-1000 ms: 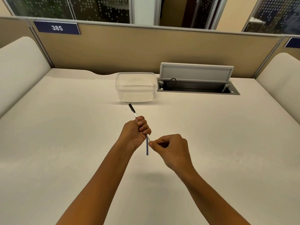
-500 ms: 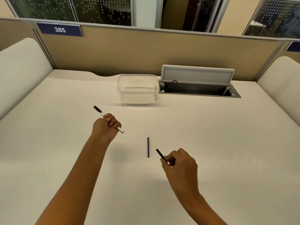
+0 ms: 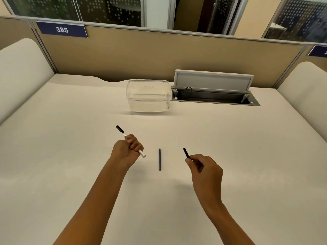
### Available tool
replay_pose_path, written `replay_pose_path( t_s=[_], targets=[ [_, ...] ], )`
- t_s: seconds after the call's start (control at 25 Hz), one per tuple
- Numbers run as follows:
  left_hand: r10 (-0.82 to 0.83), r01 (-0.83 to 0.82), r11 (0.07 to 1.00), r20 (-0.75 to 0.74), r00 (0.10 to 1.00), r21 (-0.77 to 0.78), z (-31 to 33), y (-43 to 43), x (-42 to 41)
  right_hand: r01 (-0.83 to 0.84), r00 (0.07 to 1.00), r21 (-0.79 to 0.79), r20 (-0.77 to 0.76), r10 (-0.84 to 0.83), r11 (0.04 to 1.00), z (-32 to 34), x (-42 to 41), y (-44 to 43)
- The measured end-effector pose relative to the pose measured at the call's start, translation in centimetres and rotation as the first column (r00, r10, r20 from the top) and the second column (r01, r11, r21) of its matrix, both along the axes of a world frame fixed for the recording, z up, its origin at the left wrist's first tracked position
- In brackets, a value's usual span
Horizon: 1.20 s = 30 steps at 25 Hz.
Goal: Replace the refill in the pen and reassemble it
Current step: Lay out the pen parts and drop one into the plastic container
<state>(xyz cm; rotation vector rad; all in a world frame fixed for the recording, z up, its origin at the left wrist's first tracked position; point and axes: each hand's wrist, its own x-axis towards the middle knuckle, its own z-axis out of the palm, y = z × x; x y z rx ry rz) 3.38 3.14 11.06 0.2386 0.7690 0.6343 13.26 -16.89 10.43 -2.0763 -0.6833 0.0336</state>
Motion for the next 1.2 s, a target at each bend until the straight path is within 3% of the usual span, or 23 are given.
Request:
replay_pose_path(
  t_s=[0.24, 0.4, 0.64, 1.04, 1.2],
  targets=[
    [-0.031, 0.031, 0.999, 0.002, 1.0, -0.036, -0.1, -1.3, 0.2, 0.036, 0.999, -0.082, -0.027, -0.038, 0.996, -1.7, 0.8, 0.5],
    [-0.059, 0.059, 0.996, -0.002, 0.998, -0.071, -0.6, -1.4, 0.2, 0.09, 0.996, -0.272, 0.036, -0.083, 0.958, -3.8, 1.9, 0.8],
    [-0.049, 0.049, 0.996, -0.003, 0.999, -0.076, -0.8, -1.4, 0.2, 0.098, 0.992, -0.367, 0.113, -0.06, 0.925, -5.8, 2.3, 0.8],
    [-0.017, 0.015, 0.998, -0.042, 0.999, -0.056, -0.9, -1.2, -0.1, 0.122, 0.99, -0.312, 0.1, -0.095, 0.942, -6.2, 2.5, 0.8],
    [-0.017, 0.018, 1.0, -0.04, 0.999, 0.003, -0.9, -1.1, -0.2, 0.126, 0.98, -0.198, 0.178, -0.091, 0.972, -5.4, 1.7, 1.0]
  ],
)
